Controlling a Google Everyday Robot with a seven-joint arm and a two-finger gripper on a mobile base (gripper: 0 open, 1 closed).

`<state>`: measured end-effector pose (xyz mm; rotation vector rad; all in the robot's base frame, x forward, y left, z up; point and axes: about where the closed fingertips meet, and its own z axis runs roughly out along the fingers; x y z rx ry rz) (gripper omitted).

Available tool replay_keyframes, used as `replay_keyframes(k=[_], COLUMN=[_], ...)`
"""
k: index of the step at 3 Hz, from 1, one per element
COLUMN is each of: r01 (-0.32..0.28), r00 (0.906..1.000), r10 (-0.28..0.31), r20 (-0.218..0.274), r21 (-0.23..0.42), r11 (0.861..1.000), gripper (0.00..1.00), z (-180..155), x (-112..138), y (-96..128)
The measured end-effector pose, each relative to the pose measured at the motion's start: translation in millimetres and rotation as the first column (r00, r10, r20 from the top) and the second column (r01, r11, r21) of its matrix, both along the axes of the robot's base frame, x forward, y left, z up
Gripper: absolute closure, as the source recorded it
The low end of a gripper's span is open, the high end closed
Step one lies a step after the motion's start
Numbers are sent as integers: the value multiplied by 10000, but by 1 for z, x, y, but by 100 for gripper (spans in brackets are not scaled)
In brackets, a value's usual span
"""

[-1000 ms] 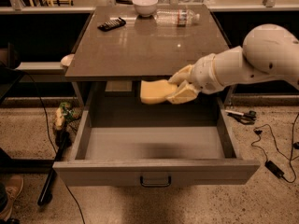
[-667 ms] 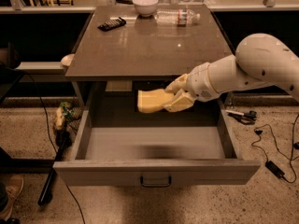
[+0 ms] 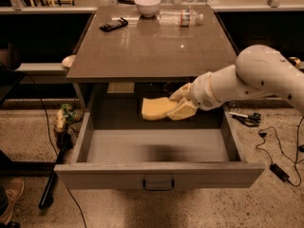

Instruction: Place sponge into top drawer

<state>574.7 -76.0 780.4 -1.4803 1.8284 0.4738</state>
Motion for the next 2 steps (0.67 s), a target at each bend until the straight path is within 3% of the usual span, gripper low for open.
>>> replay_keyframes(k=[1,2], r01=[539,955], r00=[9959,9884], r10=[-544,-946], r20=[-725,-1185], r21=[-83,23], r11=[9985,9954], gripper=[100,82], z=[-51,-95], x=[10,25], y=[-4,-7])
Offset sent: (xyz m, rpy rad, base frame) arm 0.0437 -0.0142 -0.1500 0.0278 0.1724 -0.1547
